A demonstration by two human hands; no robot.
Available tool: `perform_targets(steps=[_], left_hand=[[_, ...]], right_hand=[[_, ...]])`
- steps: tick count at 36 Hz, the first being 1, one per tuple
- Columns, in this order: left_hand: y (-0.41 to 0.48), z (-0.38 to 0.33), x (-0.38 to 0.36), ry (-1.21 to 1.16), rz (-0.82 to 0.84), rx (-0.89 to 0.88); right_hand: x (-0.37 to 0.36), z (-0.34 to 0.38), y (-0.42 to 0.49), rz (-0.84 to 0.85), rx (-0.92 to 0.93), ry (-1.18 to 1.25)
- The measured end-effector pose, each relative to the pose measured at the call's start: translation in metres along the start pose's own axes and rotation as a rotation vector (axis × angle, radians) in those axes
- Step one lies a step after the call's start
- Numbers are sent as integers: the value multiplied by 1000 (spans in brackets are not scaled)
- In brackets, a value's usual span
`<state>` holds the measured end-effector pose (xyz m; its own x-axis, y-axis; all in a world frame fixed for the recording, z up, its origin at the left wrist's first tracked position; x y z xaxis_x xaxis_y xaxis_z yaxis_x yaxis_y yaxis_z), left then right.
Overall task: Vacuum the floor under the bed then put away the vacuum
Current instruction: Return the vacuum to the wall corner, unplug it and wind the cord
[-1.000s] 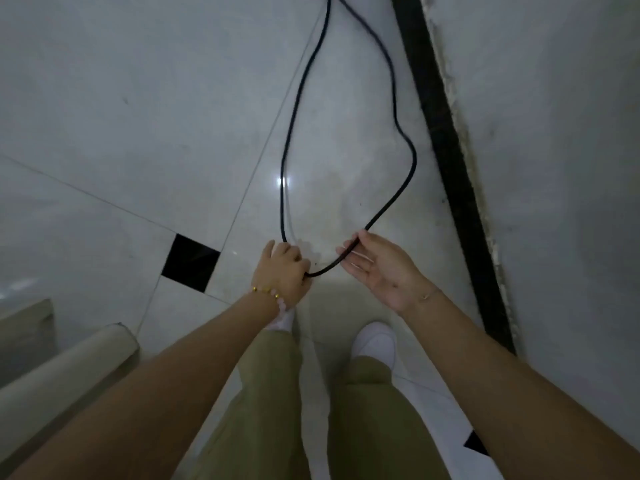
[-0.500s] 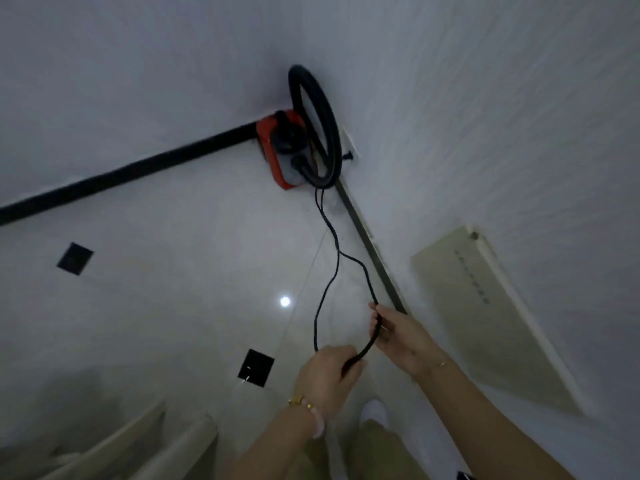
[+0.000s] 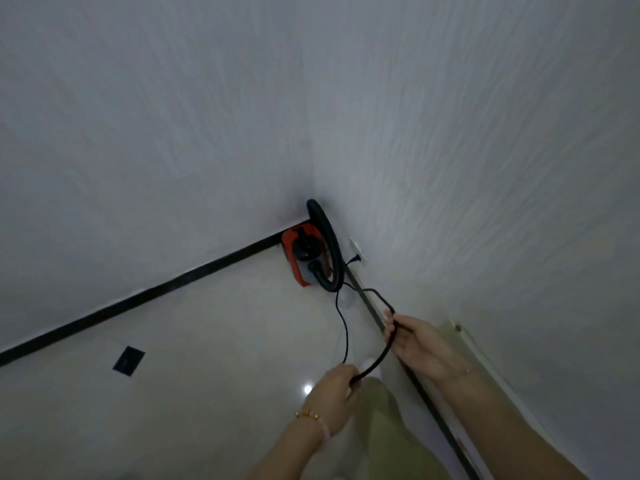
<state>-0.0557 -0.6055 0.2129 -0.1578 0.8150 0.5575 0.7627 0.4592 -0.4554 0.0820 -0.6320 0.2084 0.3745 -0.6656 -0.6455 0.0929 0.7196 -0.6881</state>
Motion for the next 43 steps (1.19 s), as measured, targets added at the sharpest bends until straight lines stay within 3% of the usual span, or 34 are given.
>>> perform_targets(steps=[9,18,27,36,43], left_hand=[[72,13,52,-62,-40,146],[128,-62,143,-406,-205,-21],[179,-94,234,-639,-201,-148],[213,-101,313,-560,-93,-270],[234,-112,328,-653,99,-335]], right_hand=[[-27,101,40,16,51,-81],[-74,180,67,8,160,-262],[-132,220,102,-53,233,-309],[-184,252,115,-239,462,-778],[-209,255,125,-142,539,-1047]])
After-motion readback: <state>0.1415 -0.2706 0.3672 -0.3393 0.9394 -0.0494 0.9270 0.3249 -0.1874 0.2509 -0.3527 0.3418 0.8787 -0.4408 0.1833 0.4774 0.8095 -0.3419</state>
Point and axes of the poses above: each hand's wrist, its own y-axis towards the middle knuckle, its own x-axis out of the back of the hand, z = x × y, the point moved 9 cm from there along y, towards the middle knuckle, and after that the axes turned 8 degrees about z, right-handed, at the moved point
